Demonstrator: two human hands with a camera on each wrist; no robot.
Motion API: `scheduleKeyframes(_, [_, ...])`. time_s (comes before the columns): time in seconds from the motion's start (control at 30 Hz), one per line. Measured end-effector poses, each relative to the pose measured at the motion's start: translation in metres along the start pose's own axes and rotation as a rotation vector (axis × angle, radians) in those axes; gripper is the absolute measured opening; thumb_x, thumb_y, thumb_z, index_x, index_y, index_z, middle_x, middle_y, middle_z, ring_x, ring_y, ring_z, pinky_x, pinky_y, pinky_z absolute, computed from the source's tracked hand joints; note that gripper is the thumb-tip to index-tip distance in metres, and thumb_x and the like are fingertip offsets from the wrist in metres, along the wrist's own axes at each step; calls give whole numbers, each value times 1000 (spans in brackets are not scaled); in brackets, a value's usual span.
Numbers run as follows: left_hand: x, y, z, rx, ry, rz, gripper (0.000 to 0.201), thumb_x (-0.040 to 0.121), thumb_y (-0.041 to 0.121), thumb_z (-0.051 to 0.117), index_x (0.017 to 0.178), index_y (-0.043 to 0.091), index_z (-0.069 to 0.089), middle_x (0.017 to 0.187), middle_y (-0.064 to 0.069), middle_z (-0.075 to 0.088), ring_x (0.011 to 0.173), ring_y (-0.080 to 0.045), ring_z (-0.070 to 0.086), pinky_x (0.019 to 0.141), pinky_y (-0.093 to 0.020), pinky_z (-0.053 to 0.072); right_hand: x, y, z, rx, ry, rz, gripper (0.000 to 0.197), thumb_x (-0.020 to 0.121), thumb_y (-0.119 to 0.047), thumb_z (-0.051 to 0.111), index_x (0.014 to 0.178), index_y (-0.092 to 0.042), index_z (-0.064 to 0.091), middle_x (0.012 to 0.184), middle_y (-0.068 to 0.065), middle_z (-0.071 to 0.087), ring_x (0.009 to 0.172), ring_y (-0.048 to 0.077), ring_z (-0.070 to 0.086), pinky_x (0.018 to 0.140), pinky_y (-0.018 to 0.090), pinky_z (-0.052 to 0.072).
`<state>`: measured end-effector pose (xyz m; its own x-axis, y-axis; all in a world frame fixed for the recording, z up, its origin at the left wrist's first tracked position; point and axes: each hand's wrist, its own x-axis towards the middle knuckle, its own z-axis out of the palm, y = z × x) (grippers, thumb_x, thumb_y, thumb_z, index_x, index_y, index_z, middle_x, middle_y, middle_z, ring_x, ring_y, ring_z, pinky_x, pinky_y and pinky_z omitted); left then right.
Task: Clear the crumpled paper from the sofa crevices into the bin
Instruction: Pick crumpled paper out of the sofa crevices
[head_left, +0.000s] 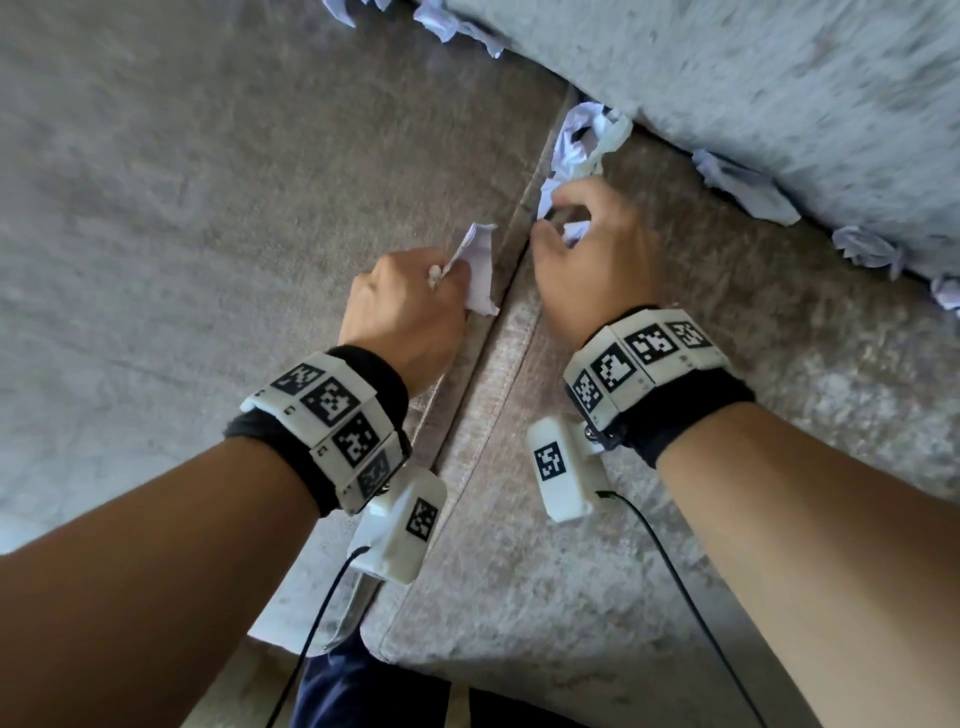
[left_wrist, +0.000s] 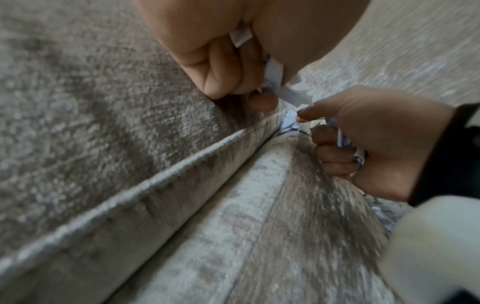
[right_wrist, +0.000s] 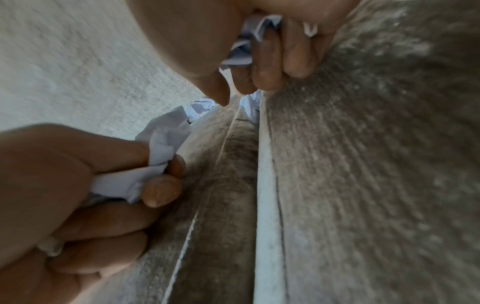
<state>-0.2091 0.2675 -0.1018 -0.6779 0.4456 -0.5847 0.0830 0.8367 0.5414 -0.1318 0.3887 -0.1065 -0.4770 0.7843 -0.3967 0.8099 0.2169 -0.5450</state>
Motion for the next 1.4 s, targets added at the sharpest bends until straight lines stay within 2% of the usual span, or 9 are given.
scheduleKeyframes(0.07, [-3,0,0,-9,24,16,38,96,35,50,76,5,63,60,-5,56,55,-22,51,48,-27,36,2,-3,0,-21,-12,-12,29,86,-26,57,115,-29,60,92,-2,71,91,28,64,76,38,50])
scheduleKeyframes(0.2, [-9,0,-1,-30,33,58,36,94,33,53,74,7,66,59,-4,57,57,-19,53,52,-26,38,5,-5,3,-83,-54,-3,39,89,-32,56,128,-34,53,116,1,67,104,29,61,81,35,47])
scheduleKeyframes(0.4, [-8,-2,-3,-64,33,65,33,93,32,54,74,10,67,54,2,52,56,-16,52,57,-31,43,8,-7,7,-124,-83,56,52,88,-28,53,137,-40,44,108,7,68,97,32,62,74,29,41])
scheduleKeyframes(0.53, [-6,-7,-5,-88,34,32,33,92,36,56,63,23,66,47,6,52,51,-7,53,49,-18,37,14,-10,11,-185,-103,96,36,85,-27,52,120,-32,55,106,8,67,92,32,59,68,28,33])
scheduleKeyframes(0.7, [-6,-11,-4,-109,28,30,39,90,33,57,54,17,56,40,9,45,42,-6,45,40,-14,27,11,-9,13,-259,-82,98,25,89,-23,51,112,-21,61,104,14,65,94,36,61,70,30,37])
scheduleKeyframes(0.9, [-6,-12,-4,-138,17,5,45,91,32,57,50,16,46,40,9,43,46,-12,44,48,-26,28,9,-3,15,-238,-71,109,28,87,-37,60,96,-11,62,99,16,67,93,35,63,66,29,36])
scheduleKeyframes(1.13, [-11,-13,-2,-142,8,-7,41,91,34,56,52,20,51,54,5,51,66,-27,51,59,-30,32,6,2,15,-209,-19,56,13,83,-23,55,86,-15,63,89,14,69,81,36,61,62,27,33])
scheduleKeyframes(1.3, [-12,-15,0,-135,9,3,44,91,34,57,49,23,51,52,5,48,63,-25,46,54,-29,29,-2,2,7,-174,0,20,20,85,-16,55,104,-18,63,93,7,70,72,26,51,49,26,25])
scheduleKeyframes(1.4, [-13,-15,1,-134,2,2,45,91,34,56,47,35,55,51,5,46,60,-24,44,53,-29,28,-7,3,4,-155,-7,-22,29,87,-16,54,115,-23,56,103,7,69,82,30,57,64,24,30])
